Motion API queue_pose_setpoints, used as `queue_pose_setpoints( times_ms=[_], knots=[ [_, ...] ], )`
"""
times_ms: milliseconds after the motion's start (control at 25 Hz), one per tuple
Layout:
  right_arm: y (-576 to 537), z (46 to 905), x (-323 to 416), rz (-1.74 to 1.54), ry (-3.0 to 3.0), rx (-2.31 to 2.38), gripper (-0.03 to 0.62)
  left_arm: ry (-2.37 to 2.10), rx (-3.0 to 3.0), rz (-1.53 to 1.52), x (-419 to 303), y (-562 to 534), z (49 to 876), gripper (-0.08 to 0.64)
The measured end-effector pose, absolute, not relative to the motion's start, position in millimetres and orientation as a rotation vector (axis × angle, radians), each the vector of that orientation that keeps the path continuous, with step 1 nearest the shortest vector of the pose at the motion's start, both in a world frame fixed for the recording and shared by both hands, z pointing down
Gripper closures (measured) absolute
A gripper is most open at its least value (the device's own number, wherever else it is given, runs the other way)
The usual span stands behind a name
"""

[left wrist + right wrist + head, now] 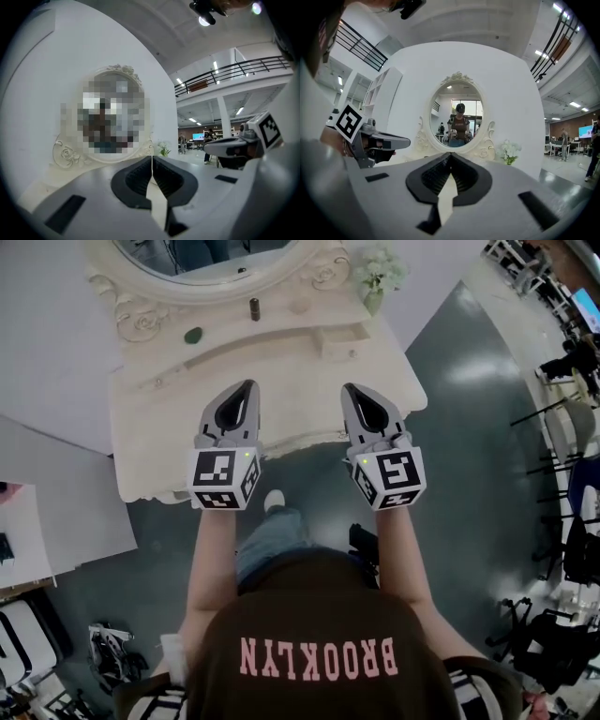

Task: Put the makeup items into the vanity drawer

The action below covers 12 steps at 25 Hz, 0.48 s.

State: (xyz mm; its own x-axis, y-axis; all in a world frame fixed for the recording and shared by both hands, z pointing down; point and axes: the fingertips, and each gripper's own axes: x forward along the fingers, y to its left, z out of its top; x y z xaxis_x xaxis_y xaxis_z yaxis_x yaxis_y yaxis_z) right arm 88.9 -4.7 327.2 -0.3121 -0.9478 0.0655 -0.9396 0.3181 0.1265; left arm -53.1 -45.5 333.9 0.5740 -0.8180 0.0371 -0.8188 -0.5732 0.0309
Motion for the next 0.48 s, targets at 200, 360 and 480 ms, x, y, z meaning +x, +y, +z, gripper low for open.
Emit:
queue_pose_setpoints(
  times_ms=[200, 360, 480],
  knots=[
    [-70.6, 318.6, 67.3, -0.068, -2.434, 1.786, 0.594, -1.389, 2.757, 0.048, -70.8, -106.1, 329.4, 0.552],
    [-98.6, 331.6, 59.5, -0.031, -2.419, 1.784, 0.594, -1.379, 2.75, 0.047, -78.3, -132.4, 338.9, 0.553],
    [-111.8, 348.9, 57.9, 0.02, -2.411, 1.778, 0.594, -1.387, 2.735, 0.049, -83.7, -143.3, 350.7, 0.552]
  ],
)
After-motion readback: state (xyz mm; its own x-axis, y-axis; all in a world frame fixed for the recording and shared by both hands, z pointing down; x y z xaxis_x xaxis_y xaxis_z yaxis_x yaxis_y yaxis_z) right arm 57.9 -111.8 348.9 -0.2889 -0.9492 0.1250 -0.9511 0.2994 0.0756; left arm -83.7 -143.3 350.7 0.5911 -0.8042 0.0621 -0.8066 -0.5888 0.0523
